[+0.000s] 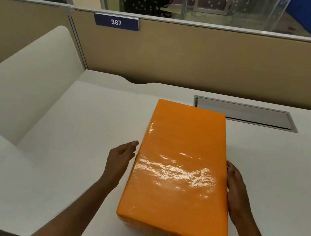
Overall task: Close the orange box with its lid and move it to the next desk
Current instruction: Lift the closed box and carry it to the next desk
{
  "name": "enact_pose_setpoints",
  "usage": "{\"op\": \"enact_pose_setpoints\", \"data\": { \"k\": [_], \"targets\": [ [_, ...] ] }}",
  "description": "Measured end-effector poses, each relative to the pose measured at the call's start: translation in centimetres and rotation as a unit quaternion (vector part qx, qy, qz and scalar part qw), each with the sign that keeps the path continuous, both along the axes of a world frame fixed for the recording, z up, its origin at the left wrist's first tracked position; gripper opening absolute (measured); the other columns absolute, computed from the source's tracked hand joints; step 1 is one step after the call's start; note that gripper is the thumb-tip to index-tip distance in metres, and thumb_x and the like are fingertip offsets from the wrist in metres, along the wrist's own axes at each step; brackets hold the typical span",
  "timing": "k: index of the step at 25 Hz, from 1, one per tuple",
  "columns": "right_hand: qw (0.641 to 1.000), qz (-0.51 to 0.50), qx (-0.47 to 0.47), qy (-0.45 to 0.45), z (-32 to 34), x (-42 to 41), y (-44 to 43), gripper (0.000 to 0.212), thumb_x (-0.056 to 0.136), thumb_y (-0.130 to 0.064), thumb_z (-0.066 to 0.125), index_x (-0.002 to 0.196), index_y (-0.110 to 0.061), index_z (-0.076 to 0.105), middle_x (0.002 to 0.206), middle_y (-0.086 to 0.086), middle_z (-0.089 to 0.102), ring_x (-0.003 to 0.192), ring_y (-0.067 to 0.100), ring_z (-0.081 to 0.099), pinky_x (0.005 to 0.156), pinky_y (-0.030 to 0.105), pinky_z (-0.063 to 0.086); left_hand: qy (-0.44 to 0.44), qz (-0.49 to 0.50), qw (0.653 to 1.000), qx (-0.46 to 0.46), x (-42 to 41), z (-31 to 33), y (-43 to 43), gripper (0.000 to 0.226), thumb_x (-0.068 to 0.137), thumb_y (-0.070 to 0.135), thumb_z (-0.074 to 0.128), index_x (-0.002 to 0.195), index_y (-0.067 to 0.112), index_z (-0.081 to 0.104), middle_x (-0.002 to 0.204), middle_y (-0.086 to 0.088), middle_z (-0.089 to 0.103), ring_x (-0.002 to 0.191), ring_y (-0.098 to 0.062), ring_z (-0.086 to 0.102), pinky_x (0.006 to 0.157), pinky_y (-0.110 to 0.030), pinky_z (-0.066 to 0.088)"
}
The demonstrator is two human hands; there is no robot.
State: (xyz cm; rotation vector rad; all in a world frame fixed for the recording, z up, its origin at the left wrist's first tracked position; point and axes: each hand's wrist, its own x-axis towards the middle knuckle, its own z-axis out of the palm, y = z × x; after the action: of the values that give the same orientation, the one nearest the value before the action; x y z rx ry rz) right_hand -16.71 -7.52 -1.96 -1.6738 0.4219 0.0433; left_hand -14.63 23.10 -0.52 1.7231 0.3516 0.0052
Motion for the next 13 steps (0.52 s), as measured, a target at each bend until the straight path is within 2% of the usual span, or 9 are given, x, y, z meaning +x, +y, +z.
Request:
{"op": "enact_pose_setpoints", "data": {
  "k": [2,4,5,7,9,11,13],
  "targets": [
    [0.994,0.034,0.102,0.018,-0.6,-1.4,0.2,0.049,0.081,-0.067,0.032,0.129,-0.056,0.039,0.130,-0.013,0.054,0.112,0.023,0.059,0.082,0.044,0.054,0.024,-0.034,0.999,-0.023,-1.8,-0.5,-0.1,0.037,0.095,0.041,0.046,0.125,0.026,0.063,0.125,0.001,0.067,0.110,-0.017,0.065,0.094,-0.040,0.053],
    [0.974,0.047,0.218,0.034,-1.1,-1.9,0.1,0.055,0.081,-0.069,0.033,0.133,-0.053,0.037,0.135,-0.003,0.055,0.114,0.034,0.060,0.088,0.062,0.048,0.050,-0.066,0.995,-0.047,-3.4,-0.6,-0.6,0.033,0.095,0.046,0.039,0.122,0.045,0.058,0.116,0.015,0.069,0.101,-0.010,0.069,0.080,-0.029,0.058],
    [0.967,0.047,0.248,0.033,-1.0,-1.9,0.1,0.054,0.083,-0.068,0.032,0.134,-0.052,0.038,0.134,0.000,0.057,0.114,0.036,0.060,0.088,0.066,0.046,0.070,-0.066,0.993,-0.066,-3.8,-0.3,-0.9,0.030,0.092,0.053,0.039,0.115,0.055,0.059,0.108,0.020,0.071,0.096,-0.008,0.071,0.072,-0.023,0.058],
    [0.972,0.023,0.233,0.026,-0.6,-1.7,0.4,0.053,0.084,-0.067,0.030,0.133,-0.049,0.041,0.132,0.003,0.058,0.113,0.038,0.060,0.089,0.066,0.045,0.094,-0.057,0.989,-0.102,-4.0,-0.4,-1.1,0.033,0.082,0.066,0.041,0.104,0.056,0.064,0.102,0.016,0.075,0.091,-0.011,0.073,0.066,-0.024,0.058],
    [0.986,-0.011,0.164,0.020,-0.1,-1.8,0.9,0.048,0.084,-0.066,0.029,0.124,-0.048,0.049,0.127,0.005,0.060,0.110,0.036,0.061,0.089,0.060,0.049,0.091,-0.061,0.985,-0.135,-4.0,-1.0,-1.2,0.038,0.085,0.063,0.042,0.114,0.051,0.062,0.111,0.009,0.073,0.097,-0.016,0.072,0.076,-0.033,0.059],
    [0.991,-0.038,0.124,0.016,-0.1,-1.9,1.2,0.042,0.085,-0.064,0.031,0.116,-0.048,0.055,0.124,0.006,0.062,0.107,0.033,0.062,0.089,0.055,0.050,0.076,-0.071,0.984,-0.144,-3.8,-1.4,-0.9,0.043,0.088,0.055,0.044,0.129,0.047,0.053,0.122,0.008,0.068,0.105,-0.019,0.069,0.086,-0.041,0.058],
    [0.991,-0.056,0.122,0.019,-0.4,-1.9,1.6,0.041,0.083,-0.063,0.040,0.115,-0.048,0.058,0.123,0.003,0.064,0.107,0.032,0.063,0.090,0.056,0.049,0.071,-0.077,0.983,-0.148,-3.3,-1.4,-0.2,0.045,0.083,0.053,0.053,0.128,0.047,0.054,0.120,0.010,0.069,0.101,-0.018,0.070,0.080,-0.037,0.060]
  ]
}}
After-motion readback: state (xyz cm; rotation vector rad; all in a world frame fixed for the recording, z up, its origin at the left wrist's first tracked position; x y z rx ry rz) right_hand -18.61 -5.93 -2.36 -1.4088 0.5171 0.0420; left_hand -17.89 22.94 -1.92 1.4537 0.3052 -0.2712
